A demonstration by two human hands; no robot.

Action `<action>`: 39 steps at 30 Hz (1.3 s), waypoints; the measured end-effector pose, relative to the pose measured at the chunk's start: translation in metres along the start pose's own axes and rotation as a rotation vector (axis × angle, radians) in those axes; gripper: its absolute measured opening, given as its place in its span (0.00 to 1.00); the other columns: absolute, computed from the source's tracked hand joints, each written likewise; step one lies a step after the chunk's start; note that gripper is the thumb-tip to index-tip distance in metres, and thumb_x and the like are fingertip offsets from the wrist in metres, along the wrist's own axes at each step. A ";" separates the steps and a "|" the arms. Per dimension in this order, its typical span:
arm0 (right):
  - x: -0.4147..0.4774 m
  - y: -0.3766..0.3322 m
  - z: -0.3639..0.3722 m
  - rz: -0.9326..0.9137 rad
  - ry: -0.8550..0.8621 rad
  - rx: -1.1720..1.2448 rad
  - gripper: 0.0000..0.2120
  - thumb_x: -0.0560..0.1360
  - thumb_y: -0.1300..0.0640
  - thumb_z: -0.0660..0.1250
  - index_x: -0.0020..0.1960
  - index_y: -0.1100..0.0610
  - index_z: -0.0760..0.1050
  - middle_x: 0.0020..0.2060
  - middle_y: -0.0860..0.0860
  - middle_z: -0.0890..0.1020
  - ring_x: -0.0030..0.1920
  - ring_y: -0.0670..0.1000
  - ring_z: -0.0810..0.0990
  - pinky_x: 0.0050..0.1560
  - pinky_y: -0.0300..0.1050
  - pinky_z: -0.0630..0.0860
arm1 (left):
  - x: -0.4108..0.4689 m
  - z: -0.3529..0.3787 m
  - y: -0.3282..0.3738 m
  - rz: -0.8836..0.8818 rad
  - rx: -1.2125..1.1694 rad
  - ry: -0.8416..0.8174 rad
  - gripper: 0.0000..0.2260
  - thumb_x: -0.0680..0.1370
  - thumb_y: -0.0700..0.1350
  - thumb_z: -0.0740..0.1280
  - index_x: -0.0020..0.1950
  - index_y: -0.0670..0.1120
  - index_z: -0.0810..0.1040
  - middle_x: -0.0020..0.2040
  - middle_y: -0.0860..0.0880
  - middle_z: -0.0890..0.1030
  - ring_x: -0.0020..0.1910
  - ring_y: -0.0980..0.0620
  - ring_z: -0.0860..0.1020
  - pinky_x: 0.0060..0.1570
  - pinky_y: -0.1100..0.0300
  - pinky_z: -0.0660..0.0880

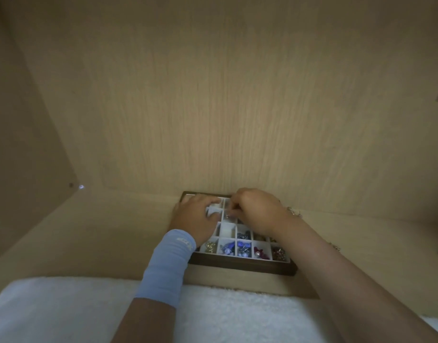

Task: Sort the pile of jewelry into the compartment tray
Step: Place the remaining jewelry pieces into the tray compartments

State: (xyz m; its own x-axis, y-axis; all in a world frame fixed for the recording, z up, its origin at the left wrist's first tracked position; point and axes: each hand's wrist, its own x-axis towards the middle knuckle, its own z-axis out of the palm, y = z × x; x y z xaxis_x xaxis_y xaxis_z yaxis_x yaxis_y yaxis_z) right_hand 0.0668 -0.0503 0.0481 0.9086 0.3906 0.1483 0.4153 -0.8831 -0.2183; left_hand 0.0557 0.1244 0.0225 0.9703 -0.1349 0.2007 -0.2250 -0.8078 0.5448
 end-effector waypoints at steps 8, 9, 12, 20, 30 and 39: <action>0.013 -0.004 0.007 -0.082 0.001 -0.169 0.06 0.78 0.54 0.67 0.51 0.51 0.82 0.50 0.48 0.80 0.47 0.50 0.79 0.47 0.45 0.76 | 0.004 0.005 -0.006 0.029 0.104 -0.086 0.17 0.80 0.51 0.61 0.69 0.56 0.72 0.71 0.54 0.72 0.73 0.51 0.61 0.73 0.55 0.57; 0.013 -0.004 0.007 -0.091 0.019 -0.171 0.05 0.77 0.54 0.68 0.50 0.51 0.82 0.49 0.48 0.80 0.46 0.49 0.79 0.46 0.45 0.75 | 0.004 0.005 -0.006 0.026 0.104 -0.087 0.17 0.80 0.51 0.61 0.69 0.56 0.73 0.70 0.54 0.72 0.72 0.51 0.61 0.73 0.55 0.58; 0.010 -0.003 0.006 -0.078 0.062 -0.103 0.02 0.75 0.53 0.71 0.47 0.50 0.80 0.44 0.44 0.79 0.42 0.46 0.76 0.42 0.42 0.72 | 0.005 0.005 -0.007 0.007 0.127 -0.085 0.17 0.79 0.52 0.61 0.68 0.57 0.73 0.69 0.52 0.72 0.72 0.50 0.61 0.72 0.54 0.59; -0.035 0.038 -0.038 0.179 0.098 0.218 0.03 0.77 0.53 0.71 0.46 0.47 0.83 0.42 0.40 0.83 0.44 0.39 0.79 0.47 0.40 0.76 | 0.003 0.001 0.006 -0.024 0.193 -0.037 0.16 0.79 0.52 0.62 0.67 0.56 0.74 0.68 0.50 0.71 0.69 0.47 0.63 0.69 0.53 0.62; -0.085 0.088 -0.067 0.331 -0.355 0.295 0.08 0.69 0.60 0.76 0.43 0.48 0.85 0.33 0.40 0.83 0.34 0.36 0.78 0.40 0.33 0.71 | 0.004 0.025 0.104 0.230 -0.102 -0.343 0.06 0.78 0.47 0.65 0.52 0.56 0.81 0.48 0.55 0.81 0.46 0.56 0.78 0.53 0.54 0.78; -0.080 0.084 -0.049 0.293 -0.327 0.170 0.10 0.64 0.53 0.81 0.45 0.50 0.86 0.31 0.42 0.83 0.30 0.38 0.78 0.32 0.36 0.75 | 0.015 0.063 0.113 0.227 -0.103 -0.384 0.04 0.74 0.46 0.67 0.41 0.53 0.80 0.41 0.55 0.81 0.42 0.55 0.80 0.50 0.51 0.79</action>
State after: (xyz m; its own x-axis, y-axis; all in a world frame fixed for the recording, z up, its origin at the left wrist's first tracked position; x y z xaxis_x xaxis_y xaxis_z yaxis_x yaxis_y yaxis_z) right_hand 0.0266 -0.1686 0.0650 0.9439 0.2170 -0.2489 0.1162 -0.9238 -0.3647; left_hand 0.0502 -0.0053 0.0356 0.8539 -0.5201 0.0188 -0.4242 -0.6745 0.6042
